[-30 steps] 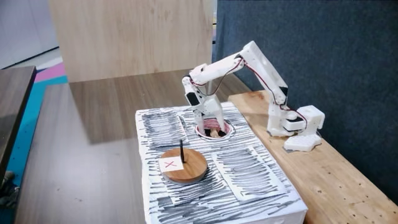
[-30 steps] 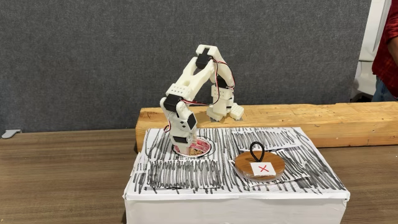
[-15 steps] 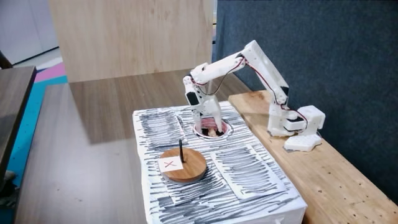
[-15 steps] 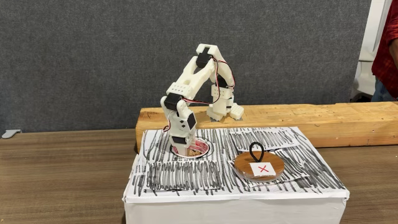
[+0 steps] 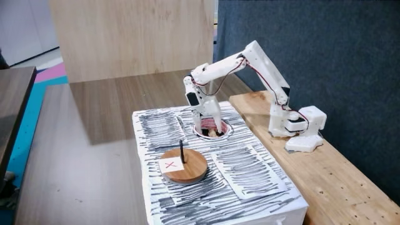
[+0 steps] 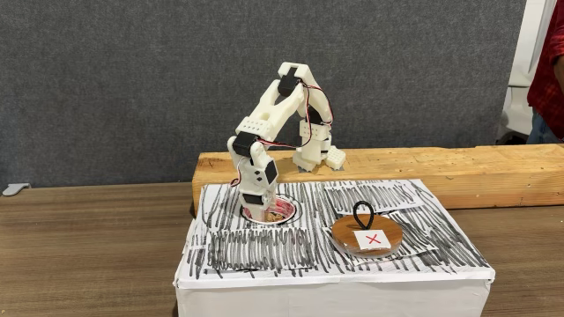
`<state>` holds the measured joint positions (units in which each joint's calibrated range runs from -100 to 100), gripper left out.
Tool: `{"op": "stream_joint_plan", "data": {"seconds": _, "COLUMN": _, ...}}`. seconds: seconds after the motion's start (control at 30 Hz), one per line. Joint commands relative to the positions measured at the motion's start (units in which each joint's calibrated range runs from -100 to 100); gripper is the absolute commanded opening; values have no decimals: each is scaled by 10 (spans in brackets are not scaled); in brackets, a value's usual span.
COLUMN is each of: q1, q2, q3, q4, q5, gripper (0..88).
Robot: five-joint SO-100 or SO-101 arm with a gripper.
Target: Pick the brown debris from the hole.
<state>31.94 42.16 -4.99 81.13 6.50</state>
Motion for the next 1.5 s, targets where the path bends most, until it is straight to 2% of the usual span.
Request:
{"op": "stream_joint_plan", "data": {"seconds": 0.0, "q1": -1, "q2": 15, "q3": -31, "q4": -53, "q5": 0, "gripper": 148}}
{"op": "stream_joint_plan", "data": {"seconds": 0.17, "q1": 2, "q2": 15, "q3": -31, "q4": -53, "q5": -3, "gripper": 8}}
{"op": "stream_joint_plan", "data": {"seconds": 0.63, "q1": -1, "q2": 5, "q3": -32, "q4": -46, "q5": 0, "gripper": 14}}
{"op": "stream_joint_plan", "data": {"seconds": 1.03, "q1": -3, "q2": -231, "q3": -20, "q4": -36, "q5": 0, "gripper": 14}}
{"op": "stream_joint_plan", "data": {"seconds": 1.37, "q1": -4, "q2": -305, "q3": -21, "q4": 111, "q5": 1, "gripper": 14}}
{"op": "stream_joint_plan", "data": {"seconds": 1.47, "q1": -33, "q2": -310, "q3": -21, "q4": 129, "q5": 1, "gripper": 14}}
